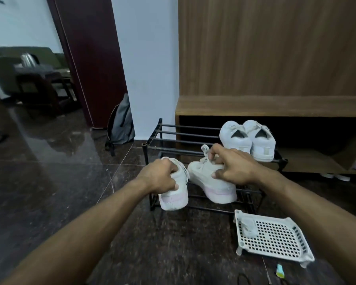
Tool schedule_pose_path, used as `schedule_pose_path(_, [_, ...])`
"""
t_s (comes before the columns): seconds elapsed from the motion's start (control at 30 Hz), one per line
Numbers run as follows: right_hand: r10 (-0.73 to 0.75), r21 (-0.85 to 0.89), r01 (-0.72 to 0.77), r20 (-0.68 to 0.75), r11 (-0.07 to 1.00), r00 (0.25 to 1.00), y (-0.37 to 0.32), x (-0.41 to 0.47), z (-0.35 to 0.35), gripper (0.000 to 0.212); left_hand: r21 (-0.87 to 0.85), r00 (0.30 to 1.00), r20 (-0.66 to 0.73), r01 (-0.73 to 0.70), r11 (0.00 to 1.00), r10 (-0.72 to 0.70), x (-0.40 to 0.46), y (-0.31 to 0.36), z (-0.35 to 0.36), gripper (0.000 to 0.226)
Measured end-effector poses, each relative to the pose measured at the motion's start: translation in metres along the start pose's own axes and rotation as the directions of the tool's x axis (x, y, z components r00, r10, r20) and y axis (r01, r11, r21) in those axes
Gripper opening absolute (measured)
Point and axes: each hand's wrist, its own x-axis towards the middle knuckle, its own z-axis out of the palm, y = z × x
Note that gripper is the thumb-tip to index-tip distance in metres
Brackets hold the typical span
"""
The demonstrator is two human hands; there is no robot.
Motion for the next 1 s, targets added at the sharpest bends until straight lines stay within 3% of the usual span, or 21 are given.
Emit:
schedule_pose_path(0.2, [0.057,0.112,-0.033,-0.219,0.993,0.974,0.009,0.013,-0.039,0.036,0.072,0.981,-0.181,-0.056,0.996,0.068,0.031,0.011,-0.048,0.047])
schedule_pose_path(0.3, [0.116,0.141,-0.077,-0.291,0.987,0.950,0.020,0.041,-0.032,0.034,0.134,0.970,-0.243,0.009,0.991,0.024,0.060,0.007,-0.043,0.034])
schedule_pose_path(0.4, [0.120,0.061,-0.106,-0.343,0.993,0.932,0.028,0.081,-0.015,0.030,0.190,0.954,-0.299,0.091,0.978,-0.031,0.094,-0.003,-0.021,0.021])
schedule_pose_path(0.7, [0.123,-0.073,-0.154,-0.320,0.985,0.940,0.054,0.180,0.037,0.031,0.316,0.951,-0.308,0.115,0.942,-0.013,0.182,-0.028,0.017,0.015])
schedule_pose_path(1.0, [0.154,-0.092,-0.200,-0.364,0.976,0.919,0.064,0.212,0.056,0.029,0.255,0.964,-0.262,0.115,0.960,-0.045,0.214,-0.033,0.033,0.014])
